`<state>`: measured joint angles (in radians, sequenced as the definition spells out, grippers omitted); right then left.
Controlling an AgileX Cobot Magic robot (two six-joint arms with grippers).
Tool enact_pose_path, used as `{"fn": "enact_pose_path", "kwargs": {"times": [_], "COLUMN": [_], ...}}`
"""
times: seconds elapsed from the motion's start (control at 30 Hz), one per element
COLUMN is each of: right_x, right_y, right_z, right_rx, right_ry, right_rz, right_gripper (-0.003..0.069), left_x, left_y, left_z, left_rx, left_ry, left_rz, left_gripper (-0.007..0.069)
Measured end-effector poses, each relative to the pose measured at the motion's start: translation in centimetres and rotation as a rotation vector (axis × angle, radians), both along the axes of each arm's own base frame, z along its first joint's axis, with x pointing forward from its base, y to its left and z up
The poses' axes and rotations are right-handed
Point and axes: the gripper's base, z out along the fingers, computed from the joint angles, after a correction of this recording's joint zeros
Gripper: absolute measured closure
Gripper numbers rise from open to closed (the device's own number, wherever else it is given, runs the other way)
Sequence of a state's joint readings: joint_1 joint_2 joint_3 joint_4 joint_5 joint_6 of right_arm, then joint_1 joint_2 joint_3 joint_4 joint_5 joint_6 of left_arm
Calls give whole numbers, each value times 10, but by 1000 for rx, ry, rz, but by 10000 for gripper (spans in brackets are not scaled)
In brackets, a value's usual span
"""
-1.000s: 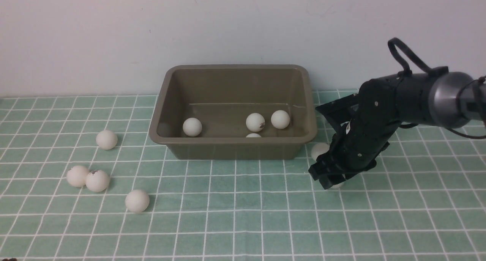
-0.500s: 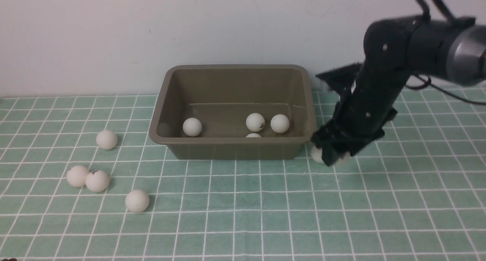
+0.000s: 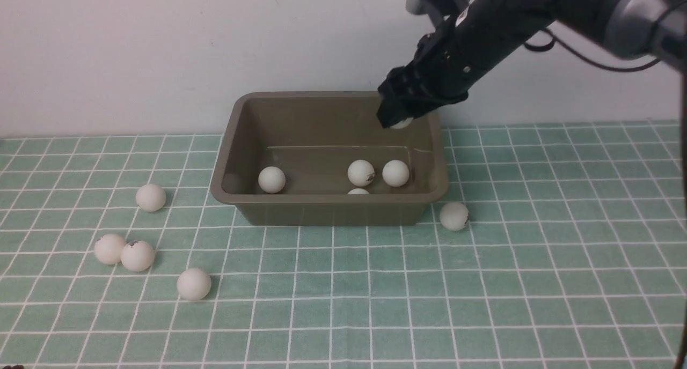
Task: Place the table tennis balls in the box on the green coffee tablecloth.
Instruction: 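Release the ping pong ball into the bin and lift the gripper away, then reach for and grasp a ping pong ball on the table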
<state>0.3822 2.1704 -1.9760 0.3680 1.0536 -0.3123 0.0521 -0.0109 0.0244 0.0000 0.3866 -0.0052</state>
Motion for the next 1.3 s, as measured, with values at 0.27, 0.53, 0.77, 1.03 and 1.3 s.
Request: {"fn": "enact_pose_path", "kwargs": {"times": [0.27, 0.53, 0.77, 1.03, 1.3], "right_x": [12, 15, 16, 16, 11], "right_y": [5, 13, 15, 15, -1], "right_z": [-37, -43, -41, -40, 17], "right_rx": [-15, 42, 70, 75, -2], "right_ry": [15, 1, -25, -27, -103], "right_rz": [17, 68, 81, 78, 135], "right_gripper": [293, 293, 239, 211, 211], "left_x": [0, 0, 0, 0, 0], "left_y": [0, 0, 0, 0, 0], "left_z": [0, 0, 0, 0, 0], "left_rx": [0, 0, 0, 0, 0], "left_ry": [0, 0, 0, 0, 0], "left_rz": [0, 0, 0, 0, 0], "left_gripper": [629, 629, 629, 629, 629]}}
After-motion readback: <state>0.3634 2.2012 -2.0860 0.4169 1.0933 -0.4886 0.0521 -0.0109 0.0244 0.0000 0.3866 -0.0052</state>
